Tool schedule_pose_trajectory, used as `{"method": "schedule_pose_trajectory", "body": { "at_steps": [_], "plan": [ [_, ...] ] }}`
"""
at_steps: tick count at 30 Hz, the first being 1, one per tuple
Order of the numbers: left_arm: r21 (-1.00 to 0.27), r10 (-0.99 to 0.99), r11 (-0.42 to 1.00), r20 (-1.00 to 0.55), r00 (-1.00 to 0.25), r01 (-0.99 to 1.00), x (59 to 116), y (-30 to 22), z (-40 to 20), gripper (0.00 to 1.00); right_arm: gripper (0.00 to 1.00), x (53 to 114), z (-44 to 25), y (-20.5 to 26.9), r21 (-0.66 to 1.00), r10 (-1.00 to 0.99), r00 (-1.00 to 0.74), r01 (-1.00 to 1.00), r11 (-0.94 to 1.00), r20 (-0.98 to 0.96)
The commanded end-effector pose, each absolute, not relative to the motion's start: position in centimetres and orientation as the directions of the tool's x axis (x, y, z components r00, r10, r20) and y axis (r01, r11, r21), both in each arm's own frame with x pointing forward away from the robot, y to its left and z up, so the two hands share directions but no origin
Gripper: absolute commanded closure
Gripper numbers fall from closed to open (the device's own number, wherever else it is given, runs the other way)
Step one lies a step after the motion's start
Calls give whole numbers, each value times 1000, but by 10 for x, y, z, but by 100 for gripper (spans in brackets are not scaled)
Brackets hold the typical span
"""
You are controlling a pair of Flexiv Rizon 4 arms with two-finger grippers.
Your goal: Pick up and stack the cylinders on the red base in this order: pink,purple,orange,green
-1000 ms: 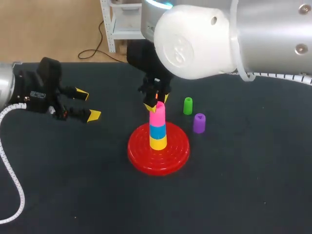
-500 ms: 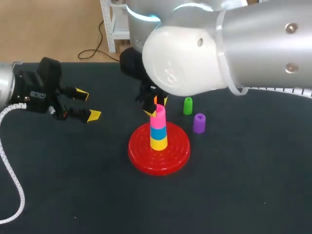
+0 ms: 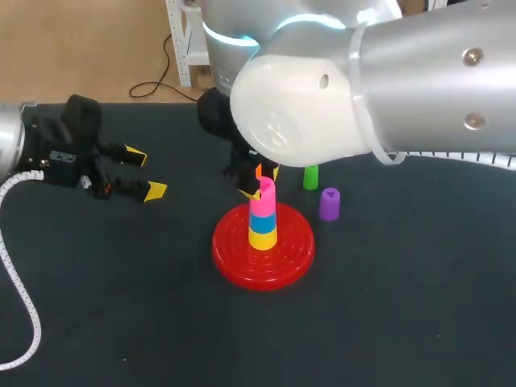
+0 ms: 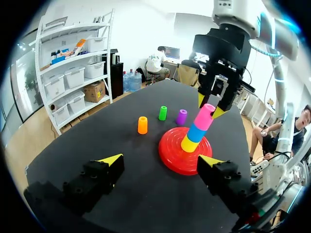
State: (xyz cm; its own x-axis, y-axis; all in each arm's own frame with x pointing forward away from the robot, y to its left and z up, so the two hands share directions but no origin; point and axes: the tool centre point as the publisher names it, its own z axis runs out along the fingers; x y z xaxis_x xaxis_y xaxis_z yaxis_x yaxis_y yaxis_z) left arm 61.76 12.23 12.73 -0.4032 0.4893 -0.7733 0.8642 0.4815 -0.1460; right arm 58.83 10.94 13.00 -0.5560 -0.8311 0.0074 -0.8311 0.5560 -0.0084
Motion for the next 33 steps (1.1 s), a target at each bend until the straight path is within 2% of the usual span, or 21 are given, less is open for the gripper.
{"method": "schedule_pose_trajectory", "body": {
  "at_steps": [1,2,3,4,8,20,33],
  "plan": [
    [-144,484,480,-780,-398,865,617,124,126,0,85,588,119,108,-1,-825,-565,-825,565,-13],
    [-144,484,480,-780,-398,865,617,124,126,0,58,590,121,109,5,-824,-566,-824,566,-29],
    [-144,484,480,-780,-398,865,617,124,126,0,3,591,123,109,9,-823,-567,-823,567,-33],
    [-144,484,480,-780,-398,865,617,124,126,0,0,592,126,109,11,-819,-572,-820,572,-46],
    [-144,484,480,-780,-398,865,617,124,126,0,0,599,141,108,54,-796,-595,-803,593,-111],
    [-144,484,480,-780,-398,865,617,124,126,0,0,629,184,85,36,-738,-628,-767,641,-245],
    [-144,484,480,-780,-398,865,617,124,126,0,0,671,136,42,37,-702,-672,-728,685,-236]
  ]
}}
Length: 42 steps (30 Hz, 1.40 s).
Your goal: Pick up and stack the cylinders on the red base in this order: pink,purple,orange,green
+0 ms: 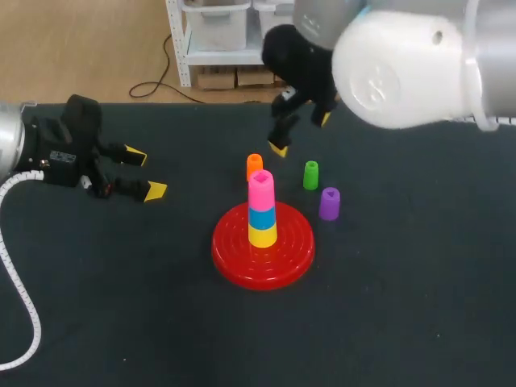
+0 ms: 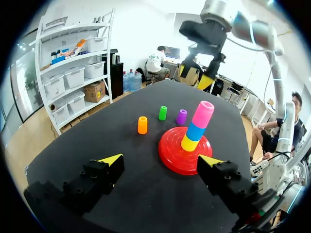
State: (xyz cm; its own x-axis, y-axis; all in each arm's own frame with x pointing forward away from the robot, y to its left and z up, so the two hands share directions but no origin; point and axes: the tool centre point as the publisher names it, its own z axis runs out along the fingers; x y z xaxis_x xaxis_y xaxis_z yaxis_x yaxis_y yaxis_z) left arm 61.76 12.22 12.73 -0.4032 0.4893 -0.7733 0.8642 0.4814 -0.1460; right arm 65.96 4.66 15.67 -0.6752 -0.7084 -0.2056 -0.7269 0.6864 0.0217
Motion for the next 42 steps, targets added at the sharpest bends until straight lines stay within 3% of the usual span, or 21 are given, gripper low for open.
{"method": "schedule_pose_trajectory", "body": {
  "at_steps": [1,12,28,42],
  "plan": [
    [-144,484,480,-780,-398,865,617,124,126,0,0,674,130,41,34,-704,-671,-729,684,-234],
    [-144,484,480,-780,-398,865,617,124,126,0,0,697,88,34,38,-714,-669,-734,678,-206],
    [-144,484,480,-780,-398,865,617,124,126,0,0,661,62,-4,33,-573,-789,-593,804,-222],
    [-144,484,480,-780,-398,865,617,124,126,0,0,649,38,-4,62,-518,-823,-544,837,-234]
  ]
}}
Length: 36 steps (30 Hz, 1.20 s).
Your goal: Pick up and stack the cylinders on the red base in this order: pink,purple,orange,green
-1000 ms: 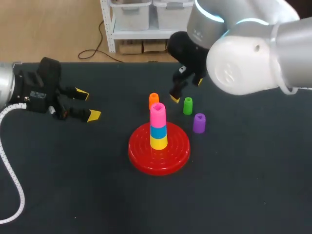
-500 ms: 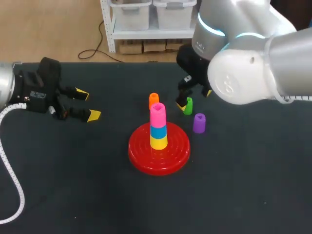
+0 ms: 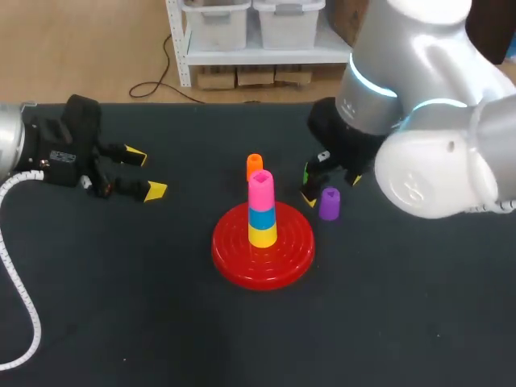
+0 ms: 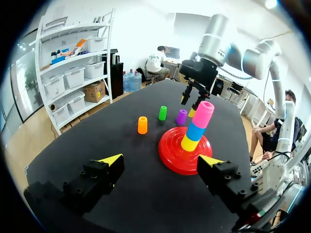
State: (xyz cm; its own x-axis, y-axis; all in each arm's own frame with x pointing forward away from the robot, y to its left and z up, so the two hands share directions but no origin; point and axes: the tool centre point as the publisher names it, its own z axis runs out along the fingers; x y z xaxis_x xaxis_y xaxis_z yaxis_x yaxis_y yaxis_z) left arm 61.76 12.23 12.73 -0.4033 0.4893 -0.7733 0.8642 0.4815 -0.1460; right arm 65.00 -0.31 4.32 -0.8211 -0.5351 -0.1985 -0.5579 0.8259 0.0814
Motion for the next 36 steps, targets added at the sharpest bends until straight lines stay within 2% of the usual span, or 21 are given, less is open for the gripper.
{"method": "schedule_pose_trajectory", "body": {
  "at_steps": [1,13,20,21,36],
  "plan": [
    [-144,484,480,-780,-398,865,617,124,126,0,0,650,37,-4,59,-515,-824,-541,839,-237],
    [-144,484,480,-780,-398,865,617,124,126,0,0,659,35,-5,55,-492,-834,-519,853,-248],
    [-144,484,480,-780,-398,865,617,124,126,0,37,662,35,-4,45,-498,-831,-523,851,-250],
    [-144,484,480,-780,-398,865,617,124,126,0,40,662,35,-4,42,-500,-830,-525,850,-249],
    [-144,484,480,-780,-398,865,617,124,126,0,50,663,29,-4,13,-526,-818,-543,840,-233]
  ]
}}
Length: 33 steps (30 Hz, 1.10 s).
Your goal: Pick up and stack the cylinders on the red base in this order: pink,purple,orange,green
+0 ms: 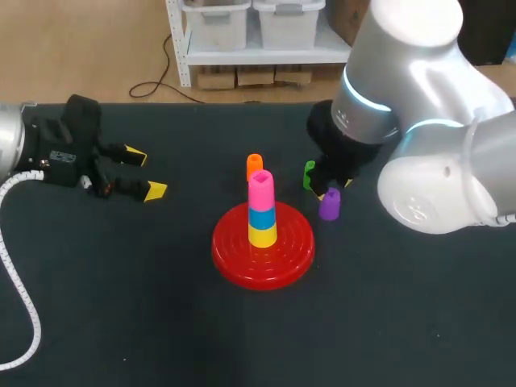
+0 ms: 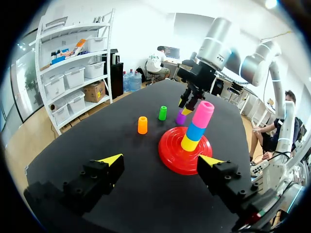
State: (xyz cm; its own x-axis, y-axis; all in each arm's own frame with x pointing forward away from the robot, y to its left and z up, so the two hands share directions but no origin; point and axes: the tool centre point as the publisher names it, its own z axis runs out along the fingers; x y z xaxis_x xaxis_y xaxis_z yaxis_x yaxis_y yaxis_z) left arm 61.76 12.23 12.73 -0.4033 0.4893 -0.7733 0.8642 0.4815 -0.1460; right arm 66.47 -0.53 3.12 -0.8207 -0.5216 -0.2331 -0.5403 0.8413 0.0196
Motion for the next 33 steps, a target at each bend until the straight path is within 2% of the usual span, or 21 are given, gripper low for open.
{"method": "schedule_pose_trajectory", "body": {
  "at_steps": [1,11,19,23,26,33],
  "plan": [
    [-144,484,480,-780,-398,865,617,124,126,0,50,663,29,-4,13,-527,-818,-544,839,-232],
    [-144,484,480,-780,-398,865,617,124,126,0,53,662,25,-7,12,-524,-821,-541,841,-226],
    [-144,484,480,-780,-398,865,617,124,126,0,63,662,24,-7,15,-525,-821,-542,840,-226],
    [-144,484,480,-780,-398,865,617,124,126,0,80,661,24,-6,11,-531,-817,-547,837,-225],
    [-144,484,480,-780,-398,865,617,124,126,0,100,661,26,-5,6,-535,-813,-551,835,-228],
    [-144,484,480,-780,-398,865,617,124,126,0,100,664,60,4,25,-565,-788,-588,808,-245]
  ]
}}
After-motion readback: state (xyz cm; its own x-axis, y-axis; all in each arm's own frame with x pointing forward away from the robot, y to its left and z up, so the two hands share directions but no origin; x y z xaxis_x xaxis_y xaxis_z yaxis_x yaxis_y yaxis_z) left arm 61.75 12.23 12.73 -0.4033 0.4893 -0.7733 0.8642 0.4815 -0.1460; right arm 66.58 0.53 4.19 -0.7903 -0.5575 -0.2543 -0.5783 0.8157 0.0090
